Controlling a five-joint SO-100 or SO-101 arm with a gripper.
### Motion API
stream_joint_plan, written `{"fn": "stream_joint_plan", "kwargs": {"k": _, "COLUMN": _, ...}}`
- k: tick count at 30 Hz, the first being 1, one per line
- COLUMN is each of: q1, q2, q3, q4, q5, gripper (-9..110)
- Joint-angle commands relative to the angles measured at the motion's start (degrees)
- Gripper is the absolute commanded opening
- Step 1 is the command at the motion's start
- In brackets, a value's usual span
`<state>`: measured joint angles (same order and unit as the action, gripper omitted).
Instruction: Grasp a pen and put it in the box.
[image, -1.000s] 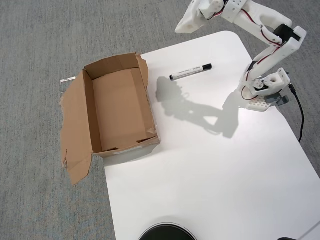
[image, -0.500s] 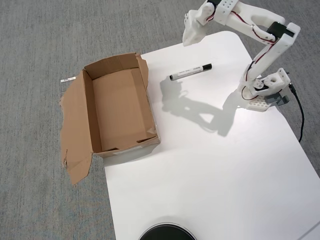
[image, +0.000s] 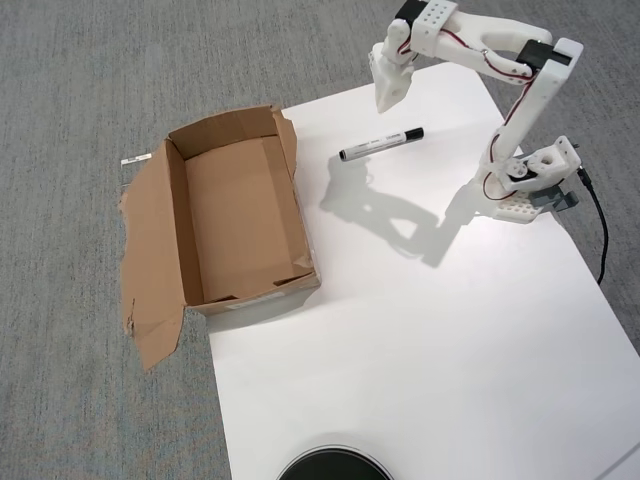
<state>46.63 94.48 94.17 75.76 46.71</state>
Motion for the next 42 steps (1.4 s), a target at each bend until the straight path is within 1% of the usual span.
{"fn": "stream_joint_plan", "kwargs": {"k": 1, "q1": -1.54, "q2": -0.44, "q3": -0.48, "q4": 0.26, "q5": -4.44, "gripper": 1}}
{"fn": "stream_joint_plan", "kwargs": {"k": 6, "q1": -2.33, "q2": -3.43, "q3": -0.48, "q4": 0.26, "q5": -7.51, "gripper": 1}}
{"fn": "stream_joint_plan", "kwargs": {"k": 11, "q1": -2.5, "q2": -4.48, "q3": -0.4, "q4": 0.26, "q5": -7.51, "gripper": 1}}
{"fn": "stream_joint_plan", "kwargs": {"k": 16, "q1": -4.88, "q2": -4.48, "q3": 0.13, "q4": 1.67, "q5": -6.72, "gripper": 1}}
{"fn": "stream_joint_plan", "kwargs": {"k": 21, "q1": -4.97, "q2": -4.48, "q3": 1.01, "q4": 4.92, "q5": -6.64, "gripper": 1}}
{"fn": "stream_joint_plan", "kwargs": {"k": 32, "q1": -4.88, "q2": -4.48, "q3": 1.19, "q4": 5.71, "q5": -6.55, "gripper": 1}}
{"fn": "stream_joint_plan", "kwargs": {"k": 34, "q1": -4.88, "q2": -4.48, "q3": 1.19, "q4": 6.06, "q5": -6.55, "gripper": 3}}
{"fn": "stream_joint_plan", "kwargs": {"k": 39, "q1": -4.88, "q2": -4.48, "q3": 1.19, "q4": 6.06, "q5": -6.55, "gripper": 15}}
{"fn": "stream_joint_plan", "kwargs": {"k": 42, "q1": -4.88, "q2": -5.1, "q3": 1.19, "q4": 5.98, "q5": -6.55, "gripper": 20}}
